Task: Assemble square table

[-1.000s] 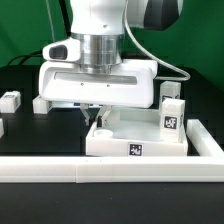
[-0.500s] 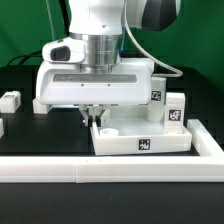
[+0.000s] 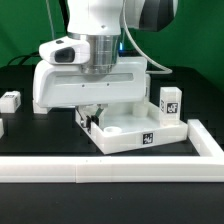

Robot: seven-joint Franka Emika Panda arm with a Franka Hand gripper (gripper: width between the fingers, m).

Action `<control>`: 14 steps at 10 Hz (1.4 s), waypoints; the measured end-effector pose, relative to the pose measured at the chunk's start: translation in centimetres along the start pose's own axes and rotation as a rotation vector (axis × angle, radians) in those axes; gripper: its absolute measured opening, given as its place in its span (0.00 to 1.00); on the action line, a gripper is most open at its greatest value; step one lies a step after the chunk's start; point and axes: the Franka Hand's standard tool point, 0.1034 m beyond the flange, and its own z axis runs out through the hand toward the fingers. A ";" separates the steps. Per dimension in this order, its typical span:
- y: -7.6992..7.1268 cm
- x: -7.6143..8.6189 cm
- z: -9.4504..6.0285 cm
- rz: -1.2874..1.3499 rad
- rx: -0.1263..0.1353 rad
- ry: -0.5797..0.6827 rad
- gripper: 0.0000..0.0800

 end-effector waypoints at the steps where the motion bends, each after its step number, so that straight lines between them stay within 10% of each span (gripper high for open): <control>1: 0.1 0.0 0.0 -0.062 -0.005 -0.003 0.07; 14: -0.1 4.6 -0.7 -0.878 -0.070 -0.055 0.07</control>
Offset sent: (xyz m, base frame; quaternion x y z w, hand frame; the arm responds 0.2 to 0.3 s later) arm 0.0196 0.0194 -0.0020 0.0137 -0.0249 -0.2338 0.9719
